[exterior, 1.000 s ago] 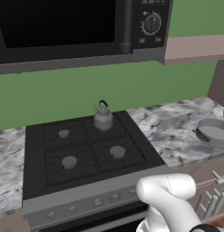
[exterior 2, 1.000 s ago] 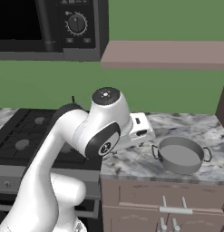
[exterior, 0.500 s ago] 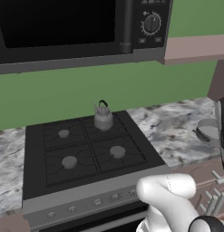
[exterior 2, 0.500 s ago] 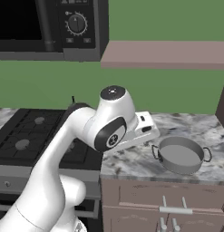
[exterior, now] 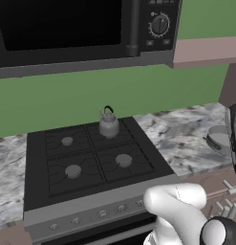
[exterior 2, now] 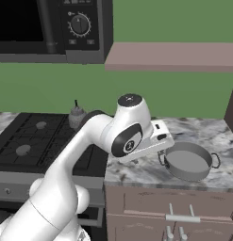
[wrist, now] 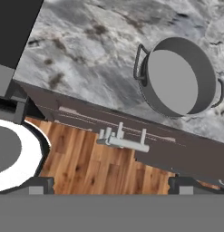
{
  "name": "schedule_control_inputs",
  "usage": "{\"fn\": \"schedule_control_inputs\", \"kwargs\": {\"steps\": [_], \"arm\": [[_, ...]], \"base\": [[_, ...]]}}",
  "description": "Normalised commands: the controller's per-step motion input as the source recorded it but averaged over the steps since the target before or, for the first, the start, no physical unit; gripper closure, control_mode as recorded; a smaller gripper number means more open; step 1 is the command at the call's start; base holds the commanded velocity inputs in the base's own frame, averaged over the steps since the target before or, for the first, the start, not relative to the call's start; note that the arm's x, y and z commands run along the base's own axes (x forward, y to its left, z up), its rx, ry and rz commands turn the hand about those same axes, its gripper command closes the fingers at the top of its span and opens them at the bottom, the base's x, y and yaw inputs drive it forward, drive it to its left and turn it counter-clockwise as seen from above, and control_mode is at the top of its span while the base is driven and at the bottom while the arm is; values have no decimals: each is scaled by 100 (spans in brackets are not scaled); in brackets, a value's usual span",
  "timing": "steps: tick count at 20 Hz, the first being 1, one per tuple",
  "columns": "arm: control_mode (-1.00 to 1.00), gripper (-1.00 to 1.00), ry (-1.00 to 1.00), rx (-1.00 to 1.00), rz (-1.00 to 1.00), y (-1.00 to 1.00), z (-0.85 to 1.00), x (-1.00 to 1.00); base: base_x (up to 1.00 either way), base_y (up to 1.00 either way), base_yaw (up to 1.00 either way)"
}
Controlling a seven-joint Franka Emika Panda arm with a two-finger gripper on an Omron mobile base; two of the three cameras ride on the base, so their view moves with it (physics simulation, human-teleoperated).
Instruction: Pick the kettle from the cabinet and place it on a stove burner. Then pick the pot from the counter and place it on another stove burner. Finally, turn both burners on.
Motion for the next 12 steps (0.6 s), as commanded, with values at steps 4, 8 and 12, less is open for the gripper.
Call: {"fn": "schedule_control_inputs", "kwargs": {"steps": [4, 8, 12], "arm": [[-100, -100, 5, 0, 1, -19, -21, 13], [-100, -100, 4, 0, 0, -19, -18, 15], [-100, -100, 3, 0, 0, -18, -15, 2]], "base": [[0, 0, 0], [0, 0, 0], [0, 0, 0]]}}
